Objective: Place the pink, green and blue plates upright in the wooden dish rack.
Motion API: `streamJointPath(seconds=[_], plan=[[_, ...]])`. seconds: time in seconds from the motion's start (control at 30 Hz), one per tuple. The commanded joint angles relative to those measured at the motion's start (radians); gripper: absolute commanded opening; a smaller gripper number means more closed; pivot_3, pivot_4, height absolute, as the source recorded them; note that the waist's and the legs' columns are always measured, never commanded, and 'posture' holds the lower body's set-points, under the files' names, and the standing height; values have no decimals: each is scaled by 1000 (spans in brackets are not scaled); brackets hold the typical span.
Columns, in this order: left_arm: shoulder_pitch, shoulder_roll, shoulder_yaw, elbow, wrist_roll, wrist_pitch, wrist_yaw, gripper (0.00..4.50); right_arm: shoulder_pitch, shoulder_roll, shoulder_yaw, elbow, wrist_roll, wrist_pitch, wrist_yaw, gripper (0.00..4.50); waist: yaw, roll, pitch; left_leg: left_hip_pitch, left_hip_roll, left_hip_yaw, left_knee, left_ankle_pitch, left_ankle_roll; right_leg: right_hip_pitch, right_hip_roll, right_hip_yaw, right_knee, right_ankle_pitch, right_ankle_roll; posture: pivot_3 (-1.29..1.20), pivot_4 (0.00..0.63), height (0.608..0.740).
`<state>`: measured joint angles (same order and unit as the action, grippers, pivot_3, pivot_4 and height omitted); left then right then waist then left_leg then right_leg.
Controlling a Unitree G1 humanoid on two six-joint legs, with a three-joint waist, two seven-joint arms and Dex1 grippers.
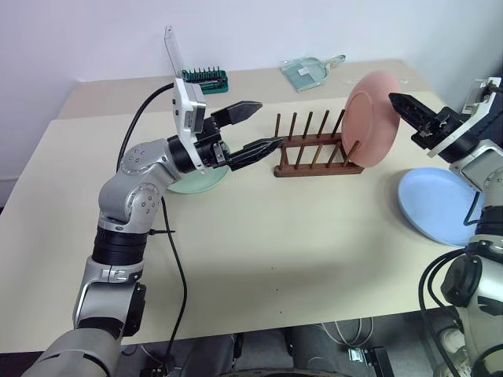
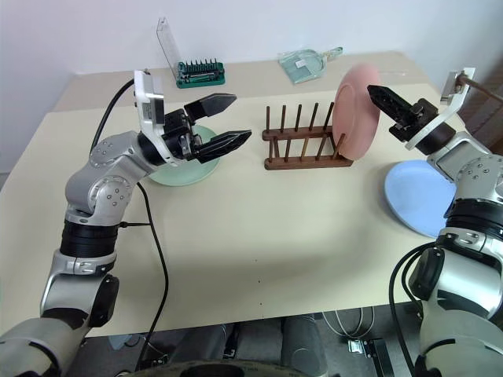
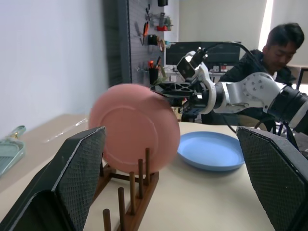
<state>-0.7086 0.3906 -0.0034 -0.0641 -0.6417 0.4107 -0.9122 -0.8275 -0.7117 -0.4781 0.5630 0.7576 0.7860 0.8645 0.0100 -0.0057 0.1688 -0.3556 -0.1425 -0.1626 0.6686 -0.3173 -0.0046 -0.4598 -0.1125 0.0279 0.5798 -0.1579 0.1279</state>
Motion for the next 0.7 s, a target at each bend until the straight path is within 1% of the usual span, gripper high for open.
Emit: streamJointPath(seconds=[0.03,0.13,0.27,0.3,0.33,0.37,0.47,0.53,0.6,0.63,0.7], plan=[[-5,2,23,-34,-3,-7,3,4500,-30,-9,-12,-31,-7,-51,-4,4438,0,0,0,0,0,0,0,0,0,0,0,0,0,0,0,0,150,740],[-5,-1,22,-33,-2,-8,7,4500,-56,-6,-35,-21,-15,-112,-39,4438,0,0,0,0,0,0,0,0,0,0,0,0,0,0,0,0,150,740],[-7,-2,24,-26,4,-11,15,4500,-77,-5,-61,-43,-39,-246,-89,4438,0,0,0,0,0,0,0,0,0,0,0,0,0,0,0,0,150,740],[-9,-2,26,-22,7,-12,20,4500,-71,-5,-59,-61,-68,-314,-108,4438,0,0,0,0,0,0,0,0,0,0,0,0,0,0,0,0,150,740],[-13,-1,29,-17,7,-9,24,4500,-69,-3,-67,-75,-61,-327,-111,4438,0,0,0,0,0,0,0,0,0,0,0,0,0,0,0,0,150,740],[-18,0,32,-12,10,-9,32,4500,-64,-1,-80,-101,-43,-331,-110,4438,0,0,0,0,0,0,0,0,0,0,0,0,0,0,0,0,150,740],[-36,9,43,17,18,-4,48,4500,-34,8,-72,-207,-66,-413,-129,4438,0,0,0,0,0,0,0,0,0,0,0,0,0,0,0,0,150,740],[-50,32,35,57,45,8,45,4500,-25,15,-74,-279,-40,-413,-126,4438,-1,0,0,0,0,0,0,0,0,0,0,0,0,0,0,0,150,740],[-98,64,30,186,128,-1,89,4500,1,15,-67,-410,7,-395,-102,4438,-2,0,0,0,0,0,0,0,0,0,0,0,1,0,0,0,150,740],[-131,78,36,261,183,-48,127,4500,20,9,-57,-478,30,-376,-86,4438,0,0,0,0,0,0,0,0,-1,0,0,0,1,0,0,0,150,740],[-192,95,56,373,239,-97,172,4500,59,-4,-41,-582,63,-347,-64,4438,-1,0,0,0,0,0,0,1,-1,0,0,0,1,0,0,0,150,740]])
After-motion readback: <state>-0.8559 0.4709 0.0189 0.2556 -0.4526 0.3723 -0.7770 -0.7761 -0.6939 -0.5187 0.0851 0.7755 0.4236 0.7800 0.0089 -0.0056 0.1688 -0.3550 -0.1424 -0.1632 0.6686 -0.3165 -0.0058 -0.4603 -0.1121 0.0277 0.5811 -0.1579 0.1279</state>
